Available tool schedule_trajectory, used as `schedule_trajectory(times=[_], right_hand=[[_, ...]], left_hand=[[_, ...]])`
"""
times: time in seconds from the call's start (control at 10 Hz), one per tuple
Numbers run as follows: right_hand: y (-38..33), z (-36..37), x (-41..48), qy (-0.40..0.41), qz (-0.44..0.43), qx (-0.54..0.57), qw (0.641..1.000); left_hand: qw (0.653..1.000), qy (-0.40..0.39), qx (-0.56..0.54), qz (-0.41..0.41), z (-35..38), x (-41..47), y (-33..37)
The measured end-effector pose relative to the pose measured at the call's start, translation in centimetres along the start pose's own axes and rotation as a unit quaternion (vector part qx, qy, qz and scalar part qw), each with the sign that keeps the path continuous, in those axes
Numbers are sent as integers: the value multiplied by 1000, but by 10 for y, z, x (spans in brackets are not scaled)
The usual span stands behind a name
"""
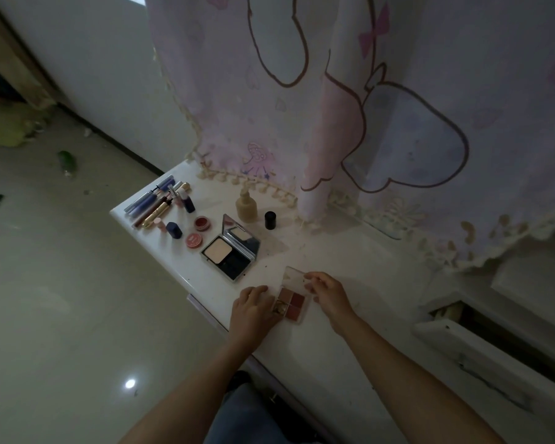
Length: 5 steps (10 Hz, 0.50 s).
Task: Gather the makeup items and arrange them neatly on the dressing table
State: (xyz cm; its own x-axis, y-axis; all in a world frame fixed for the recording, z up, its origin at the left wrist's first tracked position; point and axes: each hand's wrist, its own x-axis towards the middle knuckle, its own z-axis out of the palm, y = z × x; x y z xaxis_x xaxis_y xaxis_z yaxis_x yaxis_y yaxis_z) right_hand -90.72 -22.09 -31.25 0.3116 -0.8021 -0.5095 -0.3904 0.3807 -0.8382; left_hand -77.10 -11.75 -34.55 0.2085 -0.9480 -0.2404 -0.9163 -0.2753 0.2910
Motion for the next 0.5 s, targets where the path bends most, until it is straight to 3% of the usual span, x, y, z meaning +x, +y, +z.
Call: schedule_trajectory(times=[0.3, 0.5], right_hand=[[0, -2, 0, 6, 14, -52, 999], [-6, -5, -1, 24, 18, -116, 993]], left_hand=[[999, -16, -44, -13, -8, -8, 1], [997, 37, -60, -15, -20, -23, -15]])
